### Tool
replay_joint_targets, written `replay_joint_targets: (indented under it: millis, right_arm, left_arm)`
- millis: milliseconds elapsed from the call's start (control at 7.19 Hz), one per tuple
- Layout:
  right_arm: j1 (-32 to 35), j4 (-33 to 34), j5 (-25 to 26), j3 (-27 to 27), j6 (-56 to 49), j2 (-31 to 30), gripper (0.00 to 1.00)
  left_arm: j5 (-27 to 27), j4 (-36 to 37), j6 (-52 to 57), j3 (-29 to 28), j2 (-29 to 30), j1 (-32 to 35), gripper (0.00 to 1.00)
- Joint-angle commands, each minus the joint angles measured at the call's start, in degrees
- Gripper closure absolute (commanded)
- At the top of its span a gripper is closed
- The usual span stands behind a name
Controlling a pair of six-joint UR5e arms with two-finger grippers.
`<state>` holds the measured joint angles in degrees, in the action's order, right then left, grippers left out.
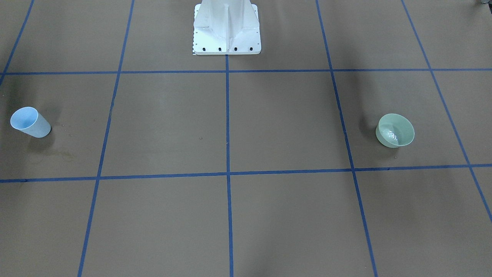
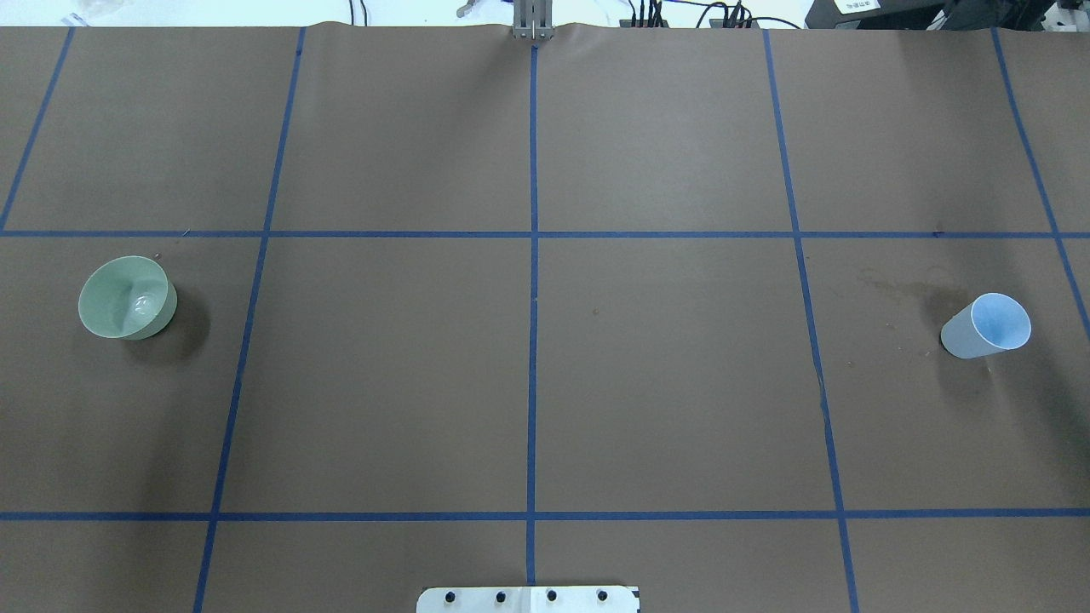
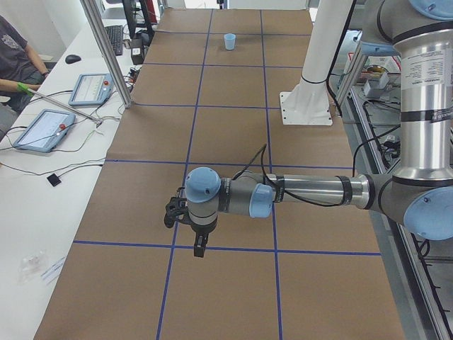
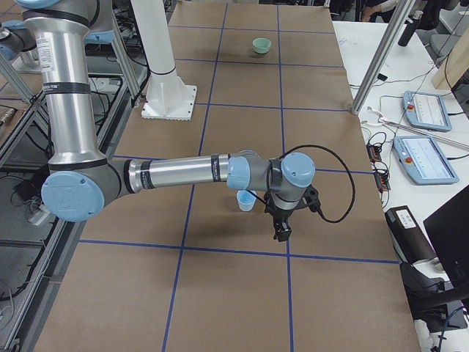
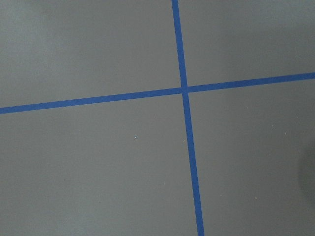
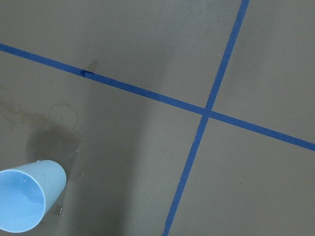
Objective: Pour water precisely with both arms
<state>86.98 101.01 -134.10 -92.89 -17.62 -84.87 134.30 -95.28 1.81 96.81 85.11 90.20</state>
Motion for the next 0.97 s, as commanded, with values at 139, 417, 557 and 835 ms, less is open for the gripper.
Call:
replay_joint_targets:
  millis: [139, 417, 557, 835]
  right_arm:
    - [0.47, -0.02, 0.32, -0.89, -0.05, -0.47, 0.0]
    - [0.47, -0.37, 0.25, -0.8, 0.47, -0.38, 0.0]
    - [0.47, -0.37, 0.24, -0.8, 0.48, -0.47, 0.0]
    - [0.38, -0.37, 0.24, -0.8, 0.57, -0.29, 0.0]
  left_arm:
    - [2.28, -1.84, -0.05, -0.57, -0.3, -0.28, 0.0]
    - [6.03, -1.67, -0.05, -1.01, -1.61, -0.28, 0.0]
    - [8.5, -3.41, 0.39, -3.62, -1.97, -0.28, 0.0]
    - [7.74, -18.54, -1.09, -5.75, -3.02, -3.42, 0.0]
